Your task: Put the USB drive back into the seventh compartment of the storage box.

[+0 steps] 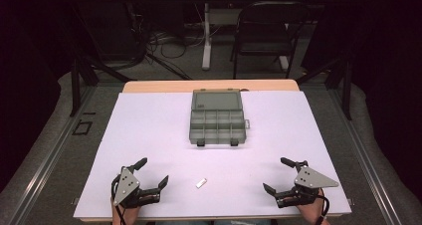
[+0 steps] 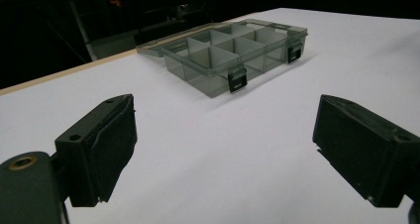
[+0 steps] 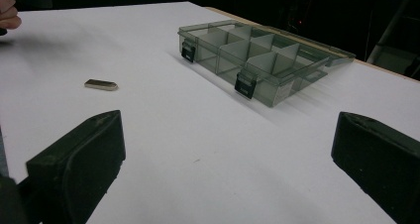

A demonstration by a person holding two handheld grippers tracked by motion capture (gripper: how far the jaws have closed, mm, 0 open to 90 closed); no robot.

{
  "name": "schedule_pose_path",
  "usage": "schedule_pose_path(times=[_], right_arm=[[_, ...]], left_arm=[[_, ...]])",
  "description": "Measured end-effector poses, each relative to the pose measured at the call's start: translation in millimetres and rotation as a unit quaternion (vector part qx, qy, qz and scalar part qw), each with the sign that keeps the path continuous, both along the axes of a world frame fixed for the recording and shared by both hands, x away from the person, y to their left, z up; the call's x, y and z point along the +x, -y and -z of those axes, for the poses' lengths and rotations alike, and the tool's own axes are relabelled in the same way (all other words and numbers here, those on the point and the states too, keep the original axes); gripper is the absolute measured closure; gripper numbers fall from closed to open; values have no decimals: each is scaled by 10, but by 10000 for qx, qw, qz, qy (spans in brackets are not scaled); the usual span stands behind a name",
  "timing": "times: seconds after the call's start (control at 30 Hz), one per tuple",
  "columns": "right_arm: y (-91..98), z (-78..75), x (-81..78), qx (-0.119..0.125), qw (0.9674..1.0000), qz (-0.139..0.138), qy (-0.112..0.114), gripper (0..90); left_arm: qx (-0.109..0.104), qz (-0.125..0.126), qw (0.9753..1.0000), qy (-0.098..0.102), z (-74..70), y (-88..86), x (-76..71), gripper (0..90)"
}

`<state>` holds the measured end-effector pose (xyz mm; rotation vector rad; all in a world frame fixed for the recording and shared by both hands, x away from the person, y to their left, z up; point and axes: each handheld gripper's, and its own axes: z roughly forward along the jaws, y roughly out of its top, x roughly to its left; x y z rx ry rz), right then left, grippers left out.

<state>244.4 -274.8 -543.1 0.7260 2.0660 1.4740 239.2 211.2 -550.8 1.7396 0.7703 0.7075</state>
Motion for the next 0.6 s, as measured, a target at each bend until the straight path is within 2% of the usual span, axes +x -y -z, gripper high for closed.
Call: schedule_pose_path(times=[0.17, 0.47, 0.6], right_arm=[[-5, 1, 3, -29, 10000, -10, -16, 0], [4, 1, 5, -32, 10000, 6, -27, 0], [3, 2, 5, -26, 10000, 5, -35, 0]], left_arm=[[-19, 54, 9999, -161, -30, 53, 20, 99], [120, 171, 9989, -410, -48, 193, 88, 100], [168, 188, 9987, -454, -49, 226, 107, 101]])
